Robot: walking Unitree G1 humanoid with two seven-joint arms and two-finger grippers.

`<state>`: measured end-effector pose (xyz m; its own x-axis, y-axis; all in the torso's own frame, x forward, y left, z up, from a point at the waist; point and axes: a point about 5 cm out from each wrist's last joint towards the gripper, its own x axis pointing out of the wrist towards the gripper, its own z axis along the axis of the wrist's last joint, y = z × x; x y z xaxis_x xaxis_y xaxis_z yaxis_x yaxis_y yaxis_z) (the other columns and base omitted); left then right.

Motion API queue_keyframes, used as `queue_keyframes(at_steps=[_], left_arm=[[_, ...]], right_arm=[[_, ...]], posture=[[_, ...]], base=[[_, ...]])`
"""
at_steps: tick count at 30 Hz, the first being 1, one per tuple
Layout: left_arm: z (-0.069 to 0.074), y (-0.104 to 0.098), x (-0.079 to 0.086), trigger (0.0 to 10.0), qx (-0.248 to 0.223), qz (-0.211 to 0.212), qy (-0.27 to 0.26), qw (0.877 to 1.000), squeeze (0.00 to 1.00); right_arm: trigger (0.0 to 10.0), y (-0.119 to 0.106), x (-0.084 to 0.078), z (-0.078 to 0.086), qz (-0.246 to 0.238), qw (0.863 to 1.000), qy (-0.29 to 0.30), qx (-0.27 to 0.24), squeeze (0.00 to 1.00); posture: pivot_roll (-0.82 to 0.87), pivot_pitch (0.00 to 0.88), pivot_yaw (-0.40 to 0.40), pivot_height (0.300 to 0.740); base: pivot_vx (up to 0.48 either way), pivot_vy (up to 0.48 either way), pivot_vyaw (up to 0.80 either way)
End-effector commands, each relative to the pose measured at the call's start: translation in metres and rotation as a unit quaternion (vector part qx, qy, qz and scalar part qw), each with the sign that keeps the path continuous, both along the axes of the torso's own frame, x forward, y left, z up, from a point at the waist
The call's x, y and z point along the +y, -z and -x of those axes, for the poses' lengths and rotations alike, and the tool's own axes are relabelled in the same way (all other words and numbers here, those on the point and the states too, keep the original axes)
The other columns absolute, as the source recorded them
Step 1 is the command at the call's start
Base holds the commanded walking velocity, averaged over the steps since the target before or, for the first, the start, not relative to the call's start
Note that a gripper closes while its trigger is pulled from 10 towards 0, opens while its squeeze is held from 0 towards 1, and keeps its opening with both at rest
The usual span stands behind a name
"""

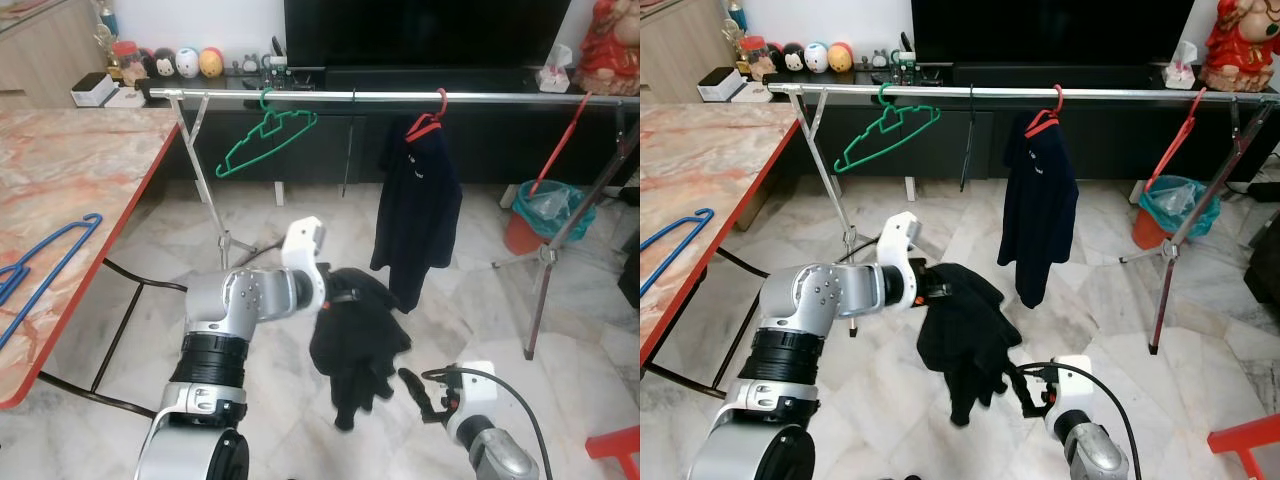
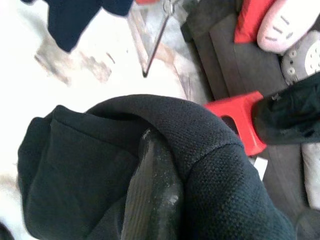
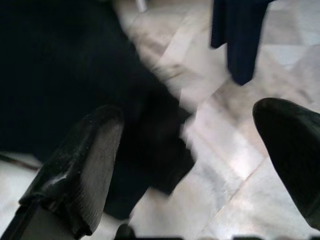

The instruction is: Hang hanger

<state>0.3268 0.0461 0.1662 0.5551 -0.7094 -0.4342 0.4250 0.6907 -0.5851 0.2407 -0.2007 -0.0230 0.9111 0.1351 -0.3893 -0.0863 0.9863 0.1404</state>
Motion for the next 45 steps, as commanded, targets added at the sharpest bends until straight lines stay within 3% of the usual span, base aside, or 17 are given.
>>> queue_keyframes(at_steps=[1,5,8,9,12,17,22,23,24,26,29,37,45], left_arm=[[0.001,-0.017,-0.005,10.0,-0.023,0.021,0.011,0.999,0.0],[0.003,-0.02,-0.007,10.0,-0.025,0.019,0.014,0.999,0.0],[0.004,-0.021,-0.007,10.0,-0.022,0.021,0.011,0.999,0.0],[0.005,-0.02,-0.007,10.0,-0.02,0.02,0.012,1.0,0.0],[0.005,-0.02,-0.008,10.0,-0.017,0.019,0.014,1.0,0.0],[0.006,-0.022,-0.01,10.0,-0.018,0.019,0.015,1.0,0.0],[0.007,-0.025,-0.012,10.0,-0.022,0.025,0.02,0.999,0.0],[0.007,-0.027,-0.012,10.0,-0.023,0.028,0.02,0.999,0.0],[0.007,-0.027,-0.012,10.0,-0.023,0.028,0.02,0.999,0.0],[0.008,-0.029,-0.013,10.0,-0.024,0.032,0.022,0.999,0.0],[0.008,-0.03,-0.014,10.0,-0.026,0.034,0.026,0.999,0.0],[0.009,-0.03,-0.015,10.0,-0.025,0.036,0.03,0.999,0.0],[0.011,-0.031,-0.017,10.0,-0.025,0.04,0.037,0.998,0.0]], right_arm=[[10.0,0.001,-0.001,0.0,-0.019,1.0,0.019,-0.002,0.0],[10.0,0.003,0.006,0.001,-0.043,0.999,-0.01,0.002,0.0],[10.0,0.002,0.015,0.002,-0.098,0.994,-0.042,-0.002,0.0],[10.0,0.002,0.026,0.006,-0.127,0.987,-0.097,-0.001,0.0],[10.0,0.004,0.036,0.014,-0.146,0.975,-0.165,0.011,0.0],[10.0,0.006,0.038,0.019,-0.16,0.969,-0.188,0.018,0.0],[10.0,0.004,0.03,0.011,-0.131,0.981,-0.143,0.005,0.0],[10.0,0.001,0.024,0.005,-0.1,0.989,-0.107,-0.005,0.0],[10.0,0.001,0.024,0.005,-0.1,0.989,-0.107,-0.005,0.0],[10.0,-0.002,0.012,-0.004,-0.066,0.997,-0.04,-0.011,0.0],[10.0,-0.006,0.003,-0.009,-0.035,0.999,0.004,-0.021,0.0],[10.0,-0.014,-0.016,-0.016,-0.004,0.996,0.072,-0.045,0.0],[10.0,-0.02,-0.049,-0.015,0.056,0.982,0.173,-0.045,0.0]], posture=[[0.0,0.0,0.056,0.74],[0.0,0.0,0.054,0.74],[0.0,0.0,0.056,0.74],[0.0,0.0,0.057,0.74],[0.0,0.0,0.058,0.74],[-0.01,0.0,0.059,0.74],[0.0,0.0,0.059,0.74],[0.0,0.0,0.058,0.74],[0.0,0.0,0.058,0.74],[0.0,0.0,0.057,0.74],[0.0,0.0,0.058,0.74],[0.0,0.0,0.055,0.74],[0.0,0.0,0.058,0.74]], base=[[0.0,0.0,0.0],[0.0,0.0,0.0],[0.0,0.0,0.0],[0.0,0.0,0.0],[0.0,0.0,0.0],[0.0,0.0,0.0],[0.0,0.0,0.0],[0.0,0.0,0.0],[0.0,0.0,0.0],[0.0,0.0,0.0],[0.0,0.0,0.0],[0.0,0.0,0.0],[0.0,0.0,0.0]])
